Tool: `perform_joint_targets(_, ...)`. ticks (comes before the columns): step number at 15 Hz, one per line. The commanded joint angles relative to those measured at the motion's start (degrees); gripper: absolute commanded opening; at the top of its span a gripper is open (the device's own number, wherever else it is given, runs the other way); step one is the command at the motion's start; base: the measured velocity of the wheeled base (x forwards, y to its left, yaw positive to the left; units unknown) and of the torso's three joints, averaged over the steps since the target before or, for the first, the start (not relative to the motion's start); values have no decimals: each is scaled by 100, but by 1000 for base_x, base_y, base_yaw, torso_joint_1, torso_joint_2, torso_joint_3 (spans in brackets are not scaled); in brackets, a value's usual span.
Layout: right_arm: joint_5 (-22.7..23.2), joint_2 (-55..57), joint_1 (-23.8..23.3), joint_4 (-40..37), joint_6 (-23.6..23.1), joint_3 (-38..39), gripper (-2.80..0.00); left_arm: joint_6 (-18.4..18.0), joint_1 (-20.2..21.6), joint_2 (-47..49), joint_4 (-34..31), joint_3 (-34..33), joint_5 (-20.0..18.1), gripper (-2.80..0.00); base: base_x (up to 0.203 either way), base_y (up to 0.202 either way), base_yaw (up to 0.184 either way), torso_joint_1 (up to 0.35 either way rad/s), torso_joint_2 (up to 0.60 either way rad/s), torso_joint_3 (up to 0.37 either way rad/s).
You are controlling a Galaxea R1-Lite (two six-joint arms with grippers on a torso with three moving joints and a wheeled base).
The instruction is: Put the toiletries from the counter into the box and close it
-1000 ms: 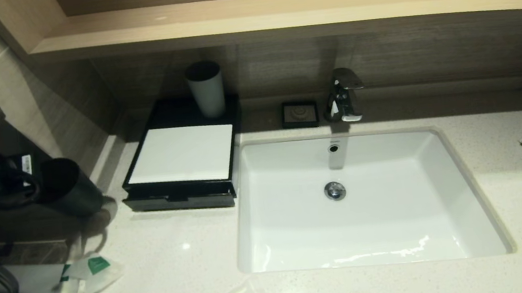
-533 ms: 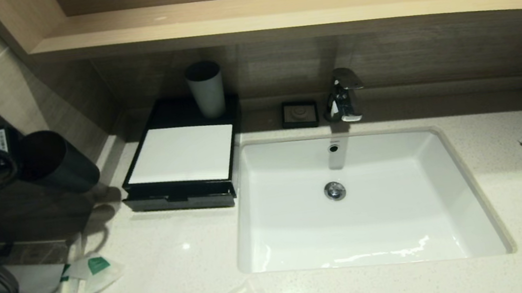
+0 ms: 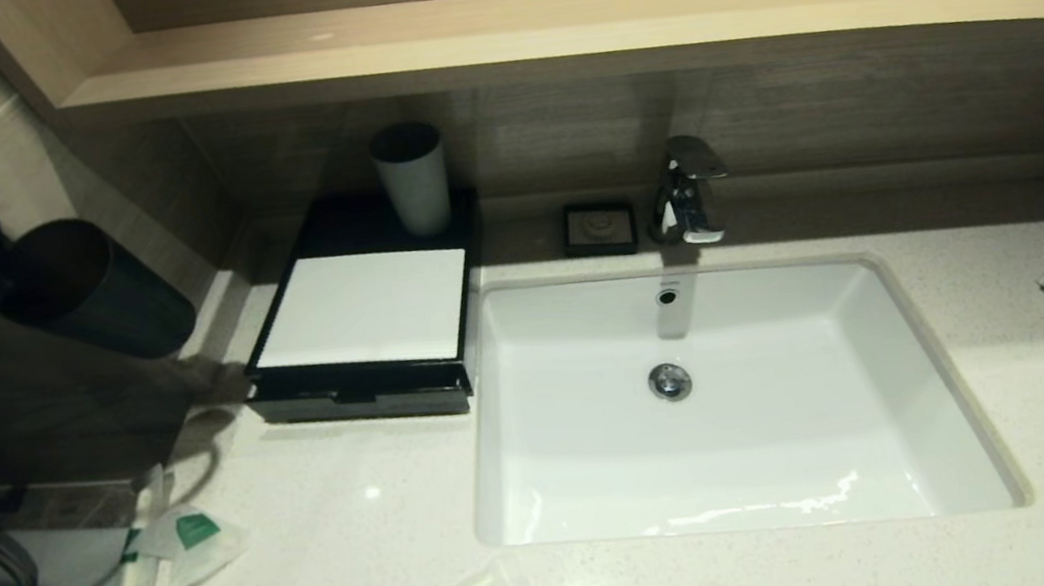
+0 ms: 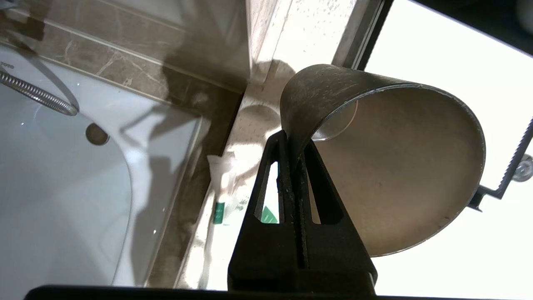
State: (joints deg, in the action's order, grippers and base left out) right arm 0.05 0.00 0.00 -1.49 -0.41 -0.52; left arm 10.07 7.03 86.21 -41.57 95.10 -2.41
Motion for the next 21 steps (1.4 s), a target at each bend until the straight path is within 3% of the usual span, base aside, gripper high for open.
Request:
perform_joint_targets(1, 4, 0, -8, -1, -2, 0, -280, 130, -110, 373, -235, 527, -4, -280, 0, 0, 0, 0, 0, 0)
perform_joint_targets(5, 4, 0, 0, -1, -2, 0, -280, 565, -600, 1105, -927, 1677, 1, -280, 0, 0, 0, 0, 0, 0)
perform_joint_targets(7, 4, 0, 0, -1, -2, 0, -280, 640, -934, 1255, -986, 1688, 4, -280, 0, 0, 0, 0, 0, 0)
perform_joint_targets(12, 4, 0, 0, -1, -2, 0, -280, 636, -1300, 1390, -870, 1687, 4, -280, 0, 0, 0, 0, 0, 0)
perform_joint_targets(21, 4, 0, 0, -1, -2, 0, -280, 506, -1357, 1398, -932, 1669, 25, -280, 0, 0, 0, 0, 0, 0)
